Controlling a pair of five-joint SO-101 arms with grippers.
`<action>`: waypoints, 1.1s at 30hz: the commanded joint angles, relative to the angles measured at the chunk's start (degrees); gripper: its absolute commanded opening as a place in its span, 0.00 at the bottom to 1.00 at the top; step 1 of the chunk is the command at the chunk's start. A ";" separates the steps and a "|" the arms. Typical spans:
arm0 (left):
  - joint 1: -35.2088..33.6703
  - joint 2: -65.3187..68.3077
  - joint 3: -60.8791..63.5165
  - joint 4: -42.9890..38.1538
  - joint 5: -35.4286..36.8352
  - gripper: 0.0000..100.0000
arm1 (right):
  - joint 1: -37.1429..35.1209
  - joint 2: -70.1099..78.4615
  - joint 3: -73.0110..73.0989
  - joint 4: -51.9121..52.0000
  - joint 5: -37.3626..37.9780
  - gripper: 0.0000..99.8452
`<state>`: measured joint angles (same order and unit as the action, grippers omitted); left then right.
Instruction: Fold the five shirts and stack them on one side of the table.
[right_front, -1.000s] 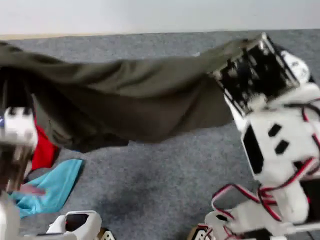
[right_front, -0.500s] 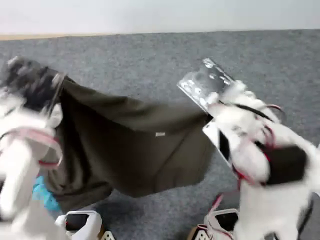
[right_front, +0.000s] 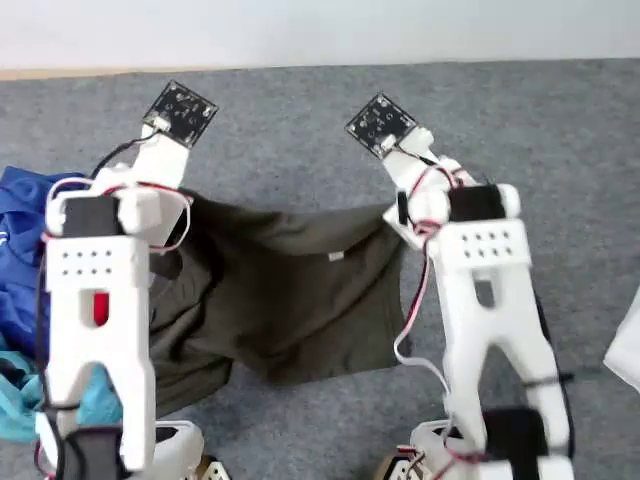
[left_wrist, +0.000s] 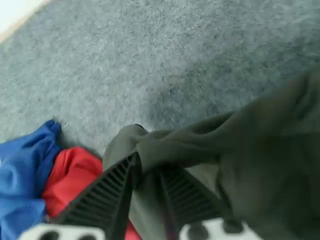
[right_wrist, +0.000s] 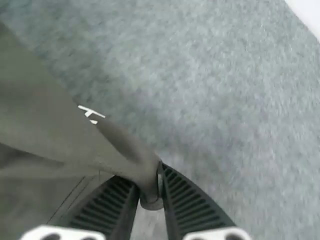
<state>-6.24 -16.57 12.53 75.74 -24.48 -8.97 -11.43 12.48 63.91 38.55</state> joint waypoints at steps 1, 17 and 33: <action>0.18 5.10 0.13 -6.42 0.53 0.00 | 0.75 7.43 -0.18 -10.07 0.00 0.01; -3.96 17.85 0.04 -11.69 0.62 0.00 | 0.66 37.85 -26.55 -9.80 -1.85 0.19; -5.01 18.11 0.22 -15.30 0.53 0.00 | -4.00 49.36 -50.29 12.70 -2.02 0.19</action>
<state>-10.11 1.71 12.88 62.99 -24.48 -11.34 38.86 -33.58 71.38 36.88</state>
